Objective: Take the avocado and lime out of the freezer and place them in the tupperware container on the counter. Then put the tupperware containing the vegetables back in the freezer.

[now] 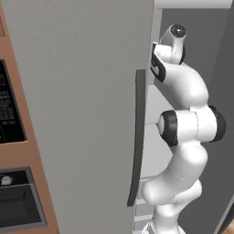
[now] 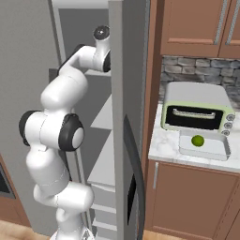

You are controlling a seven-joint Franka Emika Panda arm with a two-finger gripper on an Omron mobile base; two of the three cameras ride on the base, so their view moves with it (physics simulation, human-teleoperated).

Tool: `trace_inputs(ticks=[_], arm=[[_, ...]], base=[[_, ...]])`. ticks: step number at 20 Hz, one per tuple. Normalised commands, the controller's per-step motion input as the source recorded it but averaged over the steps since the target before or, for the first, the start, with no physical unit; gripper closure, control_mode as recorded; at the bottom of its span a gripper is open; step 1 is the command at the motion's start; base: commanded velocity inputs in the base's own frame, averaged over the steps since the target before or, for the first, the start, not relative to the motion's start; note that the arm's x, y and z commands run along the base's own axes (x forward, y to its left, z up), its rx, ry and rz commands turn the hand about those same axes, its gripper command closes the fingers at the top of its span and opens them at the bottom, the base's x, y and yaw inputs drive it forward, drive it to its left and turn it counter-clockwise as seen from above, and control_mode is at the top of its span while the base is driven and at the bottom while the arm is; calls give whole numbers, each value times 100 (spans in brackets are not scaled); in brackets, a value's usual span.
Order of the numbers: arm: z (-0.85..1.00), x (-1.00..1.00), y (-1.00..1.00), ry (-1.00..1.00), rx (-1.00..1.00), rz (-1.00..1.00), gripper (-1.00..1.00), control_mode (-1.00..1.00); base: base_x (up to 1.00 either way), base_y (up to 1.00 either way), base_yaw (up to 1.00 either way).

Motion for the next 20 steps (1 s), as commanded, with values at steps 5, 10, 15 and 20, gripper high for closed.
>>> trace_inputs(ticks=[5, 10, 15, 20], arm=[[-9, 35, 0, 1, 1, 1, -100, -100], [-13, 28, 0, 0, 0, 1, -100, -100], [-26, 17, 0, 3, 0, 0, 100, -100], [-22, 2, 0, 1, 0, 0, 100, -100]], base=[[0, 0, 0], [0, 0, 0], [0, 0, 0], [0, 0, 0]])
